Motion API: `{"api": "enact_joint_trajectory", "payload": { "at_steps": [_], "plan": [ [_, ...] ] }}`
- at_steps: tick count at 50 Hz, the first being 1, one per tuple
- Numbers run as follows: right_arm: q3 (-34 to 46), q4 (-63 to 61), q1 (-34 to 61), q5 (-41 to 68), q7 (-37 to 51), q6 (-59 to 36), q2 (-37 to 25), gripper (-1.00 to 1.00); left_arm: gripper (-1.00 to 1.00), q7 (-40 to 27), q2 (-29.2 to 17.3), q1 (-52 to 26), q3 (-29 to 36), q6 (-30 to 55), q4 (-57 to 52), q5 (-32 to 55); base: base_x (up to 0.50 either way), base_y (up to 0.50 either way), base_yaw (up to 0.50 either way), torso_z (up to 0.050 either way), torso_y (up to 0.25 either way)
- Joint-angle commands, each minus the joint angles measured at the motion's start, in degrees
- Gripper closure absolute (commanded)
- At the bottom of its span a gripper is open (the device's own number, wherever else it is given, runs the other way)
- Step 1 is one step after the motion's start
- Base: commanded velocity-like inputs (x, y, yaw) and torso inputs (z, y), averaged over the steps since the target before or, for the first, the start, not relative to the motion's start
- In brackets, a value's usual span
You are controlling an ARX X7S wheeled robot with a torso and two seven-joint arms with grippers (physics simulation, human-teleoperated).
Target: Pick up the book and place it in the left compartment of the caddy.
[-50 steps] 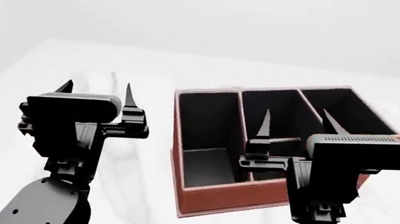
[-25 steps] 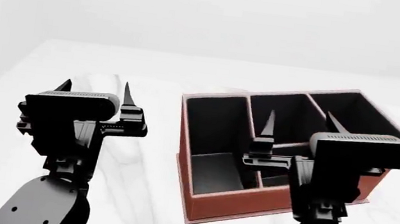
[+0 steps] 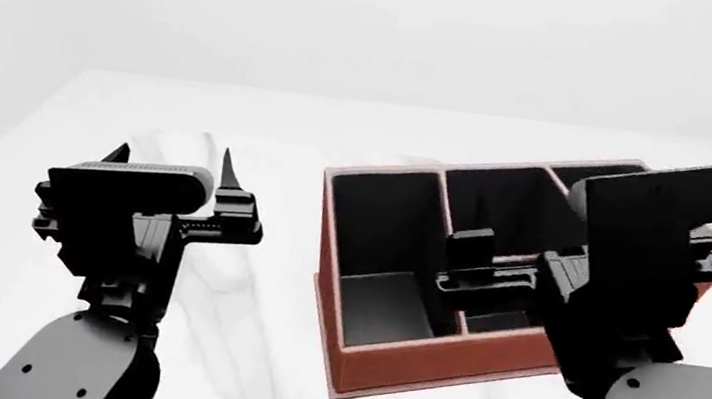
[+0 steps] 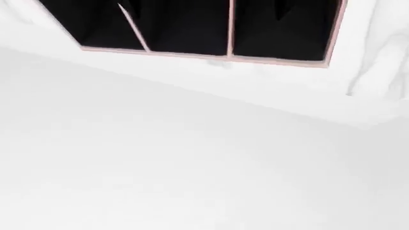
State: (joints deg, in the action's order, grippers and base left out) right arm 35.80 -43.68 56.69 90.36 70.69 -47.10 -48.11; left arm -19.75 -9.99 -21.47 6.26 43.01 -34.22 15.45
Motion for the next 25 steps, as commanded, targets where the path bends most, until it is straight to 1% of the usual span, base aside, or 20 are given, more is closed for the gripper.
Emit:
{"api": "enact_joint_trajectory", "payload": {
  "at_steps": [1, 25],
  "plan": [
    [34.17, -9.3, 18.94, 35.22, 17.41, 31.61, -26.6, -1.0, -1.0, -0.38, -0.25, -0.3, -0.24, -0.03, 0.54, 0.58, 0.0, 0.0, 0.0, 0.0, 0.0],
    [35.8, -9.73, 17.29, 34.26, 16.47, 34.02, -28.1, -1.0, -1.0, -1.09, -0.88, -0.33, 0.32, -0.41, 0.76, 1.23, 0.0, 0.0, 0.0, 0.0, 0.0]
  ]
}}
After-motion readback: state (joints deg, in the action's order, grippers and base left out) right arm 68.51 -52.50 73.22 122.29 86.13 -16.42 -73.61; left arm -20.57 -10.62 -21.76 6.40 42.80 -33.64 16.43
